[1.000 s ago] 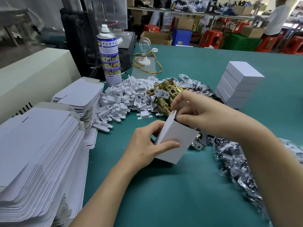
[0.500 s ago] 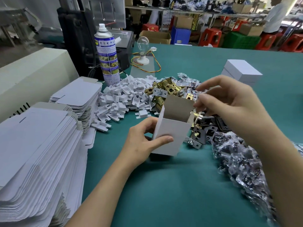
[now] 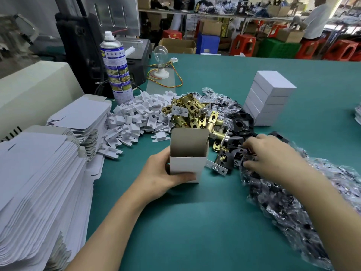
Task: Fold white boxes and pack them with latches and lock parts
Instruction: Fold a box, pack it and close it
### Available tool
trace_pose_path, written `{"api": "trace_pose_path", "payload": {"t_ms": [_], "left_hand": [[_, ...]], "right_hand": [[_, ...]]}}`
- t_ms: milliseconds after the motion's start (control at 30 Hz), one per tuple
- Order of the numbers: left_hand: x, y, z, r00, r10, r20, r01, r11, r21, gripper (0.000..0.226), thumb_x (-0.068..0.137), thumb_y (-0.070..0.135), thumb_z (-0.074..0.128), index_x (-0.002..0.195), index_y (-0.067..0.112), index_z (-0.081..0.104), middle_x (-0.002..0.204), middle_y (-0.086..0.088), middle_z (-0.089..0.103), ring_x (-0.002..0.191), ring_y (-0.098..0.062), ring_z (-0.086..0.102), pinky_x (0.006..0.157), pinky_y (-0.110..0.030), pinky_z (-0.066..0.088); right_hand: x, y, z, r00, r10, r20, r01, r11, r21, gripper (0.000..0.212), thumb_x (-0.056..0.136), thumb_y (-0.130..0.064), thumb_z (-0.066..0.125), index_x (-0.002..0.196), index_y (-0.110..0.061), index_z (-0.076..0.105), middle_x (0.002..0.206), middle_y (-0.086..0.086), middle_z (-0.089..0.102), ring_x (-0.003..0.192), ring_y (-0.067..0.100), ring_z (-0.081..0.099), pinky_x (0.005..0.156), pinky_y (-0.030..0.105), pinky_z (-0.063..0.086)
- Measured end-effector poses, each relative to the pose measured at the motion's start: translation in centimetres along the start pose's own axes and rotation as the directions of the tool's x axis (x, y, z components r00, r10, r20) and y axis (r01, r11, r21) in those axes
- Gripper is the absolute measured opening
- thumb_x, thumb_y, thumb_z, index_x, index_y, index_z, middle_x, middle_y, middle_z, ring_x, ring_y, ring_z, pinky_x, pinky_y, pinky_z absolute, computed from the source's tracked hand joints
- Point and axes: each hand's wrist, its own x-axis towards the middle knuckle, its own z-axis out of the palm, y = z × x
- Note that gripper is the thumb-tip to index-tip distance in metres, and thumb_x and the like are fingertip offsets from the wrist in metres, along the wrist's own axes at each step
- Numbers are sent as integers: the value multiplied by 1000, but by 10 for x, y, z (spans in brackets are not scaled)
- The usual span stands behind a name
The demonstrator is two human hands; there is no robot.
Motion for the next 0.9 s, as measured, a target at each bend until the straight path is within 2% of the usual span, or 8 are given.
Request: {"api": "trace_pose_path", "payload": {"t_ms": [133,233,333,433,500,600,733,900], "left_hand": [[0,-1,-1,1000,-4,-12,4,1000,10,45,62,41,92,101,52,74,103,14,79,96,-7,73,85,-21,57],[-1,0,0,1000,3,2,-3,1000,10,44,61,47,91,102,45,76,103,9,79,95,-8,72,84,-23,58],[-1,0,1,999,-3,32,2,1000,11,44,63,47,91,104,45,76,104,10,79,95,-8,71,84,-24,59],[-1,0,2,999,-8,40,8,1000,17,43,65,47,91,105,47,75,105,11,78,96,-8,71,85,-27,60],[-1,0,1,999,-12,40,11,1000,20,42,65,48,91,104,51,75,105,13,78,94,-7,71,85,-27,61],[-1,0,2,999,-14,37,13,999,30,42,64,49,90,103,53,74,103,15,78,93,-4,70,82,-23,59],[-1,0,2,999,-15,29,14,1000,22,40,63,47,91,100,51,75,98,14,78,89,-6,70,82,-25,60],[-1,1,1,1000,-14,14,14,1000,14,36,66,47,90,97,38,74,96,9,77,88,-9,70,77,-22,56]], "right_hand": [[0,-3,3,997,46,-63,-46,999,-6,7,92,-34,71,97,-29,70,107,-4,59,110,22,56,85,36,50],[1,-1,2,991,61,-120,-55,997,58,9,92,-33,73,89,-28,67,97,-6,62,105,22,57,78,35,45],[2,6,-4,971,98,-217,-24,947,321,13,94,-30,72,87,-27,62,87,-7,69,91,23,65,77,36,51],[-4,4,-23,927,131,-350,121,781,612,15,93,-25,75,84,-28,63,78,-12,72,73,7,69,68,22,54],[-13,-10,-40,911,95,-401,274,588,761,14,92,-21,76,85,-26,65,75,-10,75,63,1,69,57,10,49],[-29,-41,-61,865,-20,-501,461,425,779,9,91,-16,76,91,-18,68,83,-8,77,72,7,73,61,13,52],[-36,-82,-66,777,-161,-609,550,643,532,10,91,-18,77,94,-18,67,81,-10,72,78,14,70,74,38,56],[-34,-114,-46,786,-194,-586,468,807,361,7,94,-24,68,96,-21,63,82,-3,72,77,27,64,70,42,51]]}}
